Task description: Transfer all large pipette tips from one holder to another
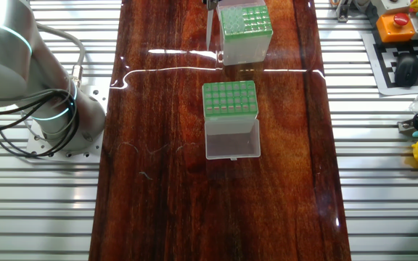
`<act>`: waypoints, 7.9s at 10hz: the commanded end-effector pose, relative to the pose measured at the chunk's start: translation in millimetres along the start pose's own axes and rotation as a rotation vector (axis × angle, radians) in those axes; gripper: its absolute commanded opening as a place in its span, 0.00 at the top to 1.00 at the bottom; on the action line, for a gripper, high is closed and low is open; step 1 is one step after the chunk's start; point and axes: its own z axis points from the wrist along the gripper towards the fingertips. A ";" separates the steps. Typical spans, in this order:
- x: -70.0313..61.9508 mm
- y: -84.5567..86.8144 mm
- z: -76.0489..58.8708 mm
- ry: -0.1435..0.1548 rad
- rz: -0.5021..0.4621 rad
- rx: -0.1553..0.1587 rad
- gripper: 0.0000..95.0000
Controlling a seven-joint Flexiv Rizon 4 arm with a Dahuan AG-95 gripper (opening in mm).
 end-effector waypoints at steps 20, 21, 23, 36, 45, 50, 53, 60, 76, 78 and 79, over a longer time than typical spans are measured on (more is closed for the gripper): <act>-96.5 5.3 -11.1 -0.048 0.002 0.009 1.00; -102.5 8.0 -10.7 -0.047 0.013 0.009 1.00; -114.3 13.6 -4.0 -0.050 0.030 0.010 1.00; -118.6 24.5 35.8 -0.074 0.037 0.030 1.00; -120.3 26.5 51.2 -0.104 0.004 0.035 0.60; -69.5 -17.8 45.4 -0.095 -0.068 0.023 1.00; -69.5 -17.8 45.4 -0.090 -0.072 0.020 1.00; -70.3 -53.2 52.0 -0.087 -0.030 -0.018 1.00; -83.3 -162.5 52.9 -0.041 -0.076 0.009 0.80; -83.0 -161.4 53.5 -0.037 -0.100 0.004 0.80; -81.9 -160.6 53.9 -0.034 -0.111 0.003 0.80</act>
